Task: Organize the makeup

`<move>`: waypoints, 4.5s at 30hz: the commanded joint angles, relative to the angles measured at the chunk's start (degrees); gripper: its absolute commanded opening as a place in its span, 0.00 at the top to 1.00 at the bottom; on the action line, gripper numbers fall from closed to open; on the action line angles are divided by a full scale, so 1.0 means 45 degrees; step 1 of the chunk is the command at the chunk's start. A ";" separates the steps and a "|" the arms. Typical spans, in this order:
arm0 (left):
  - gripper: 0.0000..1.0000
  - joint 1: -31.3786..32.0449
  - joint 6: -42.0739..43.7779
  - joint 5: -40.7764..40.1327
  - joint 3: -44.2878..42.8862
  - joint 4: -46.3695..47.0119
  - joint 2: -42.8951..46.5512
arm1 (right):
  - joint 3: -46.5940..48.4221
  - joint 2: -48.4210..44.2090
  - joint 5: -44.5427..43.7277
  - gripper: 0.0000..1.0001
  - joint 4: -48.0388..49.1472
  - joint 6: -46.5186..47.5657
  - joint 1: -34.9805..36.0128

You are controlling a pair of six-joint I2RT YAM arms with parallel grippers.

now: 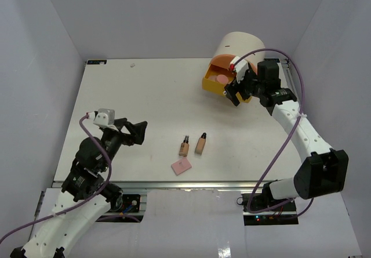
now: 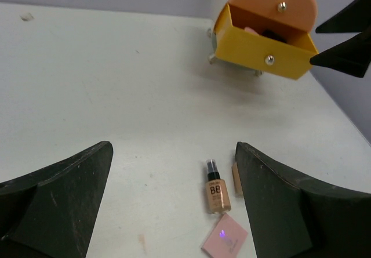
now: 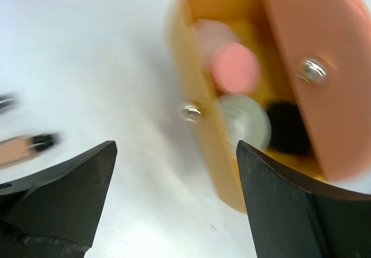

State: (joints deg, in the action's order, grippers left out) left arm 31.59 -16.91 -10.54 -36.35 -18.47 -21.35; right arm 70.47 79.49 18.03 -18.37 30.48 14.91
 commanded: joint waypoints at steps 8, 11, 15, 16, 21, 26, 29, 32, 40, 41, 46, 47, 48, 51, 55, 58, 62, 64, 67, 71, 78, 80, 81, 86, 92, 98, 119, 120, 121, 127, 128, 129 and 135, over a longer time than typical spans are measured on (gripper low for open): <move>0.07 0.0151 -0.3334 0.4733 -0.1120 -0.1598 -0.8859 | -0.3417 -0.2439 0.7794 0.10 -0.1186 0.0765 -0.0367; 0.02 0.0601 -0.3451 0.4667 -0.1437 -0.1738 -0.9747 | -0.3494 -0.2576 0.7774 0.10 -0.1106 0.0622 -0.0466; 0.02 0.1289 -0.2799 0.4497 -0.2026 -0.2016 -1.0624 | -0.3630 -0.2777 0.7701 0.10 -0.0912 0.0520 -0.0613; 0.02 0.1409 -0.2511 0.4470 -0.2089 -0.2074 -1.0756 | -0.3669 -0.2804 0.7750 0.10 -0.0902 0.0532 -0.0642; 0.02 0.2808 -0.1440 0.4272 -0.2399 -0.2279 -1.1778 | -0.3707 -0.2822 0.7823 0.10 -0.0919 0.0549 -0.0694; 0.02 0.4364 -0.0759 0.2774 -0.2941 -0.2572 -1.3060 | -0.3746 -0.2802 0.7848 0.10 -0.0916 0.0571 -0.0716; 0.02 0.4927 -0.0542 0.1758 -0.3352 -0.2837 -1.3786 | -0.3749 -0.2799 0.7845 0.10 -0.0915 0.0591 -0.0758; 0.02 0.5378 -0.0408 0.1243 -0.3650 -0.3054 -1.4300 | -0.3748 -0.2783 0.7863 0.10 -0.0917 0.0591 -0.0827; 0.02 0.6278 -0.0577 0.0487 -0.4186 -0.3375 -1.5373 | -0.3785 -0.2744 0.7907 0.10 -0.0938 0.0610 -0.0912; 0.02 0.6361 -0.0623 0.0464 -0.4210 -0.3422 -1.5420 | -0.3785 -0.2744 0.7907 0.10 -0.0927 0.0610 -0.0923; 0.06 0.6637 -0.0837 0.0481 -0.4259 -0.3526 -1.5547 | -0.3799 -0.2730 0.7926 0.10 -0.0933 0.0610 -0.0965; 0.07 0.6689 -0.0883 0.0482 -0.4265 -0.3545 -1.5587 | -0.3804 -0.2720 0.7926 0.10 -0.0933 0.0610 -0.0970; 0.09 0.6743 -0.0924 0.0469 -0.4265 -0.3586 -1.5641 | -0.3804 -0.2706 0.7926 0.10 -0.0920 0.0610 -0.0970; 0.14 0.6894 -0.1065 0.0334 -0.4246 -0.3626 -1.5760 | -0.3804 -0.2727 0.7930 0.10 -0.0922 0.0610 -0.0996; 0.25 0.7109 -0.1314 0.0179 -0.4251 -0.3793 -1.5862 | -0.3804 -0.2763 0.7959 0.10 -0.0925 0.0610 -0.1062; 0.39 0.7292 -0.1406 0.0087 -0.4236 -0.3853 -1.5777 | -0.3804 -0.2792 0.8013 0.10 -0.0928 0.0601 -0.1097; 0.57 0.7451 -0.1380 0.0128 -0.4245 -0.3993 -1.5495 | -0.3804 -0.2815 0.8043 0.10 -0.0931 0.0610 -0.1119; 0.63 0.7503 -0.1269 0.0276 -0.4297 -0.4064 -1.5285 | -0.3804 -0.2847 0.8043 0.10 -0.0925 0.0610 -0.1152; 0.74 0.7549 -0.1063 0.0825 -0.4505 -0.4208 -1.4684 | -0.3824 -0.2906 0.8082 0.10 -0.0935 0.0607 -0.1227; 0.79 0.7548 -0.0915 0.1207 -0.5070 -0.4438 -1.3530 | -0.3784 -0.2981 0.8012 0.10 -0.0919 0.0589 -0.1304; 0.84 0.6468 -0.0635 0.0767 -0.7531 -0.4544 -1.2381 | -0.3653 -0.3542 0.6841 0.10 -0.0817 0.0329 -0.2005; 0.84 0.5595 -0.0354 0.0868 -0.8176 -0.4120 -1.2563 | -0.3694 -0.3812 0.6795 0.10 -0.0722 0.0081 -0.2495; 0.84 0.5028 -0.0228 0.1077 -0.8564 -0.3823 -1.2720 | -0.3747 -0.3916 0.6876 0.10 -0.0644 -0.0074 -0.2688; 0.84 0.3184 -0.0256 0.2913 -1.2138 -0.2667 -1.5296 | -0.4145 -0.4222 0.7602 0.10 -0.0035 -0.0603 -0.2973; 0.84 0.2986 0.2264 0.3999 -1.8338 -0.3105 -1.9706 | -0.4212 -0.4245 0.7796 0.10 0.0011 -0.0703 -0.3135; 0.86 0.2979 0.7318 0.3227 -2.0096 -0.2103 -2.1730 | -0.4292 -0.4413 0.8103 0.10 0.0104 -0.0824 -0.3158; 0.69 0.2836 0.8688 0.1673 -1.9279 0.2210 -2.3732 | -0.4546 -0.4319 0.8480 0.10 0.0396 -0.1030 -0.3782; 0.66 0.2819 0.8653 0.1572 -1.9222 0.2291 -2.3776 | -0.4548 -0.4306 0.8492 0.10 0.0409 -0.1030 -0.3786; 0.59 0.2784 0.8584 0.1491 -1.9187 0.2314 -2.3810 | -0.4559 -0.4306 0.8493 0.10 0.0409 -0.1030 -0.3809; 0.06 0.2725 0.7875 0.1634 -1.9224 0.2161 -2.3760 | -0.4603 -0.4210 0.8548 0.10 0.0429 -0.0993 -0.3879; 0.02 0.2725 0.7792 0.1673 -1.9226 0.2118 -2.3701 | -0.4622 -0.4208 0.8568 0.10 0.0429 -0.0991 -0.3880; 0.02 0.2725 0.7697 0.1712 -1.9243 0.2096 -2.3522 | -0.4625 -0.4208 0.8605 0.10 0.0429 -0.0974 -0.3880; 0.02 0.2725 0.6991 0.1985 -1.9072 0.1992 -2.2362 | -0.4808 -0.4164 0.8991 0.10 0.0395 -0.0528 -0.3900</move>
State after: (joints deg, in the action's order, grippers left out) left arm 43.95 17.71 -2.76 -122.19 -10.16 -130.80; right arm 49.76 60.49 55.49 -18.12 26.17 -2.28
